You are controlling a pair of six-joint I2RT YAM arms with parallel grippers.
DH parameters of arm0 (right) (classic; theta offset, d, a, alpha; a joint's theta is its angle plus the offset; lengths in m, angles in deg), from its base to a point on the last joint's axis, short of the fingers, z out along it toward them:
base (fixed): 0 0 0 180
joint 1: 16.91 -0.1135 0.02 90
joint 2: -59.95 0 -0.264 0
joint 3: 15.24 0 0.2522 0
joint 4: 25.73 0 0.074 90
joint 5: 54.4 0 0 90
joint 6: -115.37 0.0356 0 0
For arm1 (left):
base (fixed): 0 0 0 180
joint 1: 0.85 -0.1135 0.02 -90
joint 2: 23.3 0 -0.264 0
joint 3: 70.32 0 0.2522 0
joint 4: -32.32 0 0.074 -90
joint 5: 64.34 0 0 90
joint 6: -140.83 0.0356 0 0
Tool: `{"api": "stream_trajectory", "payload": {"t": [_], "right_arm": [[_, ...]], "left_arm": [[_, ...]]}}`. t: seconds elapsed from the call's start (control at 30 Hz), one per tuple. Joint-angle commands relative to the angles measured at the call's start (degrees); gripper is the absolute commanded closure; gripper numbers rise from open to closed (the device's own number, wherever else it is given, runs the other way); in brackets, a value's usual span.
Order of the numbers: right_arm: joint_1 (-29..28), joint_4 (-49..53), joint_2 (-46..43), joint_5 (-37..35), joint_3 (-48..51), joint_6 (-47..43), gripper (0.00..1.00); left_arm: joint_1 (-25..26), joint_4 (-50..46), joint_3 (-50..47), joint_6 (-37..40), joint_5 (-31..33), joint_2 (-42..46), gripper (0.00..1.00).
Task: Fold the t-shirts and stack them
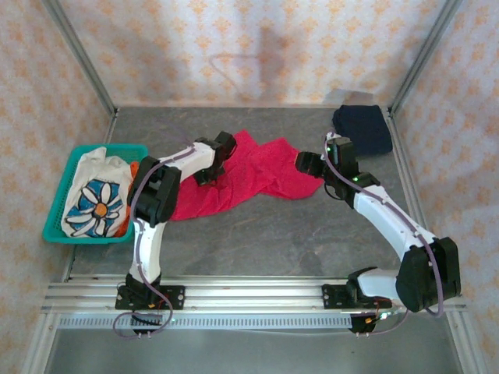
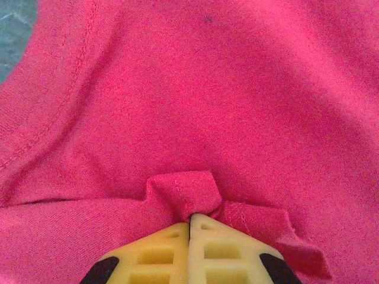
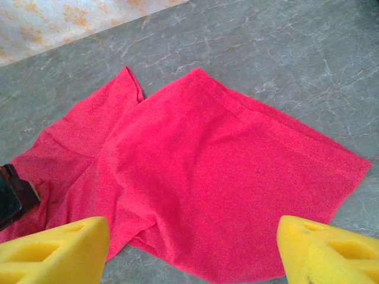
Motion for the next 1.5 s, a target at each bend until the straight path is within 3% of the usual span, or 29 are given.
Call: {"api": "stream_trajectory", "payload": {"t": [0.0, 0.33, 0.53, 0.63, 0.9, 1.2, 1.4, 1.47], "right_arm": [[0.06, 2.54, -0.26, -3.78, -0.02, 0.97, 0.25], [8.42, 1.26, 8.35, -3.57, 0.49, 7.44, 0.27], [10.18, -0.74, 16.69, 2.00, -4.60, 4.94, 0.27], [7.90, -1.14, 20.68, 3.67, -9.04, 2.40, 0.26], [-2.26, -0.87, 36.19, -2.16, -26.88, -2.96, 0.24], [-6.14, 4.24, 54.22, -9.08, -47.14, -2.28, 0.25], [-6.80, 8.31, 58.77, -6.01, -52.64, -2.88, 0.47], [-7.01, 8.73, 58.69, -3.36, -52.47, -3.05, 0.50]], "left_arm": [[-0.58, 0.49, -3.15, -0.45, 2.76, 8.94, 1.00], [-0.17, -1.61, -14.25, -0.03, 6.19, 31.95, 1.00], [0.08, -4.06, -22.11, -1.64, 3.91, 45.68, 1.00], [0.99, -7.04, -25.98, -2.48, 2.37, 51.14, 1.00], [1.86, -14.31, -36.47, -6.42, -2.10, 64.30, 1.00], [1.86, -13.84, -41.65, -8.15, -3.47, 66.94, 1.00], [1.86, -12.75, -41.41, -7.86, -2.96, 65.82, 1.00], [1.83, -12.20, -41.45, -7.62, -3.10, 65.00, 1.00]]}}
